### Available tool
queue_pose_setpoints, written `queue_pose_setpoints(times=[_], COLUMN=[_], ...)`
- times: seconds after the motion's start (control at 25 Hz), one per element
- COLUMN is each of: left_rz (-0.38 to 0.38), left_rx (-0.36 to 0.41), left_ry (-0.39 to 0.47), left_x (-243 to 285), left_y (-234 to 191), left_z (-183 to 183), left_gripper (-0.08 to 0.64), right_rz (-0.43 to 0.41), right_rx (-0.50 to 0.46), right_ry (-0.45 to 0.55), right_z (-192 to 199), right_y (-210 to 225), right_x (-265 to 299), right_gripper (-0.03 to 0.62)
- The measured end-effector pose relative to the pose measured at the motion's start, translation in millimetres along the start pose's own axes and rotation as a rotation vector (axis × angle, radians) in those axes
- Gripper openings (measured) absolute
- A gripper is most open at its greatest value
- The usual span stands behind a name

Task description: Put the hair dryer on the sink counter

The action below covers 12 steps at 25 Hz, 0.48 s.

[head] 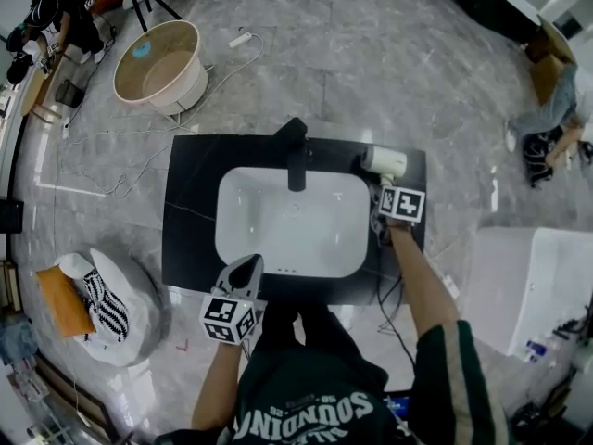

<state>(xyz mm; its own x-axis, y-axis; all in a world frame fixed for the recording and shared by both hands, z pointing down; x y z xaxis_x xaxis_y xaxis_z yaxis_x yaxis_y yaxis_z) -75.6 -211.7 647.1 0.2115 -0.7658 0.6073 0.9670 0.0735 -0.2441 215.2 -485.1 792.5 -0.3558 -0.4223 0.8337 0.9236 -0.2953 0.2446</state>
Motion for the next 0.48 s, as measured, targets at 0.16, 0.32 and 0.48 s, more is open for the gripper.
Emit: queue_pose_setpoints(times=[0.16, 0.32, 0.48], left_rz=[0.014, 0.037, 0.063], left_rx=[0.002, 0.010, 0.028], left_ry=[-0.002, -0.002, 0.010], left_x=[1, 2, 4], left_y=[-1, -1, 0], left_z=[0, -1, -9], left_gripper=[0.000, 0.000, 0.000], right_rz=[0.005, 0.034, 0.045], right_rx=[-0.034, -0.053, -0.044], right_ry=[-0.003, -0.005, 0.050], right_z=[-2, -2, -2], right_y=[-9, -6, -7], right_x=[-4, -14, -37], right_gripper=[0.247, 0.247, 0.247])
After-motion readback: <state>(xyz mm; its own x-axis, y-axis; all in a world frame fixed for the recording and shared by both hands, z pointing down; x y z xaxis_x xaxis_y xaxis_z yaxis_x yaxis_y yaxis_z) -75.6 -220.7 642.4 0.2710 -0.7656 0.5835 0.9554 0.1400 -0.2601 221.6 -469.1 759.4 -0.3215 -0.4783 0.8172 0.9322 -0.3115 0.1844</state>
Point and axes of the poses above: the fingertips, and each gripper's own axes: x forward along the fingers, y to its right, z out of its underside, the point moved 1 cm from there along -x, backward along the fingers, and after that the axes turned 6 degrees about -z, right-handed, at the moved point
